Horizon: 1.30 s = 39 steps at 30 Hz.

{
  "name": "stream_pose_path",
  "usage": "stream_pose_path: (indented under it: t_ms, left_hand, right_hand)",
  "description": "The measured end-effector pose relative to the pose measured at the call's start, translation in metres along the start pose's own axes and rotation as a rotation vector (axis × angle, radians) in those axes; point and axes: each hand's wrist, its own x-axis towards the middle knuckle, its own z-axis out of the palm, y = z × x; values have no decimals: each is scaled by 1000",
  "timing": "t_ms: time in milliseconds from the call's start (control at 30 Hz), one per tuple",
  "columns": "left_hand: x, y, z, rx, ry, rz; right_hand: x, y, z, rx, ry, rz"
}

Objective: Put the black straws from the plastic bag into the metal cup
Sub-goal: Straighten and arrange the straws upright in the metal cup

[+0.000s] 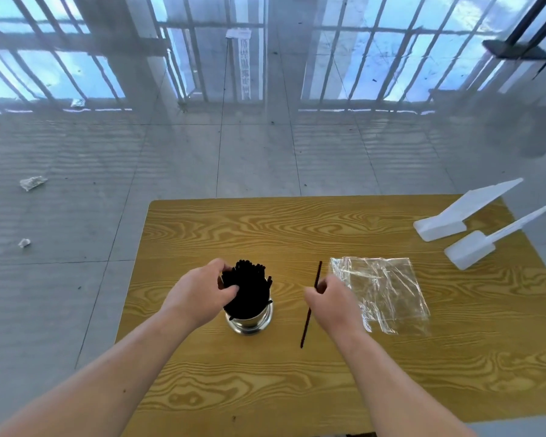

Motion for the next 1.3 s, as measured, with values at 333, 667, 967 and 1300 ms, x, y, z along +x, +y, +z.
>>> stream_pose_path:
  t_ms: [333, 667, 967, 1300]
  left_hand:
    - [7, 19, -11, 14, -4, 36]
    - [3, 27, -41, 71, 53, 52]
    - [-4, 46, -105, 54, 131, 97]
    - [-8, 58, -187, -185, 246, 42]
  right_hand:
    - [-27, -121, -81, 403, 68, -488]
    - [-34, -94, -9, -21, -175, -511]
    - [-16, -112, -19, 56, -100, -509]
    - [-4, -121, -31, 138, -57, -481]
